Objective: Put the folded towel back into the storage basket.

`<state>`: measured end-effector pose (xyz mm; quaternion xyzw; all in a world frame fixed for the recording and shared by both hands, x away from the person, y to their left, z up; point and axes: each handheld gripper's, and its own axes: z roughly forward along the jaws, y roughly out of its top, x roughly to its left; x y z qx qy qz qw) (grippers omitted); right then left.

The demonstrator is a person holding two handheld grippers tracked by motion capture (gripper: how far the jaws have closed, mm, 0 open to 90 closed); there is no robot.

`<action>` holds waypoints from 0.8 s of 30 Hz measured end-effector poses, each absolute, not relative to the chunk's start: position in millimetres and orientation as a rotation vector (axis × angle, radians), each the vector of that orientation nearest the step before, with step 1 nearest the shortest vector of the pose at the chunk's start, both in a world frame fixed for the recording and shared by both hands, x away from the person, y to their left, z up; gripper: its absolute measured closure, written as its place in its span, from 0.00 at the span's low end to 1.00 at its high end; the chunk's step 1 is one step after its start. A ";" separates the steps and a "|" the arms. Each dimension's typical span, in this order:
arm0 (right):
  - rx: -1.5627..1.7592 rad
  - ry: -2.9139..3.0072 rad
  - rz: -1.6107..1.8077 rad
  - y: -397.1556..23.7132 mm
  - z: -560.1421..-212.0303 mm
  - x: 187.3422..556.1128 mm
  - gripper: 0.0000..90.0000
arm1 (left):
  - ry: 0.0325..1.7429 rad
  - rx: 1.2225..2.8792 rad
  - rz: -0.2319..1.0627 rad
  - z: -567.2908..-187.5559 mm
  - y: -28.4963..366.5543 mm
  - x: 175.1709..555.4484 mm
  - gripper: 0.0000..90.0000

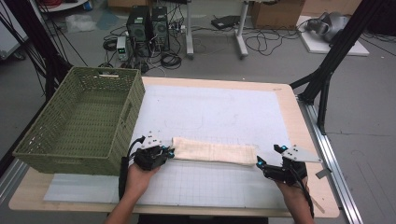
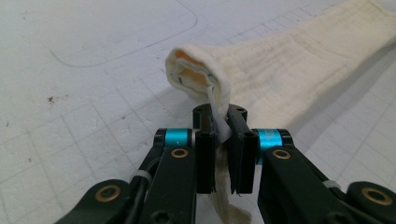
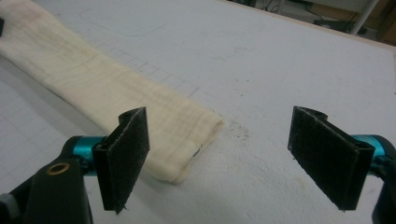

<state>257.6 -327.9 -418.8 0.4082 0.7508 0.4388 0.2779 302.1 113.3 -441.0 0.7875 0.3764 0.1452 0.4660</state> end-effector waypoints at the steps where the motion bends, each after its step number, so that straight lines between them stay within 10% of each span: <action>1: 1.093 2.016 1.181 -327.5 -419.0 258.7 0.21 | 0.923 1.930 0.355 -440.8 113.7 301.9 0.91; 24: 1.174 2.174 1.097 -309.9 -442.9 273.9 0.33 | 0.914 1.910 0.345 -440.0 116.1 299.7 0.91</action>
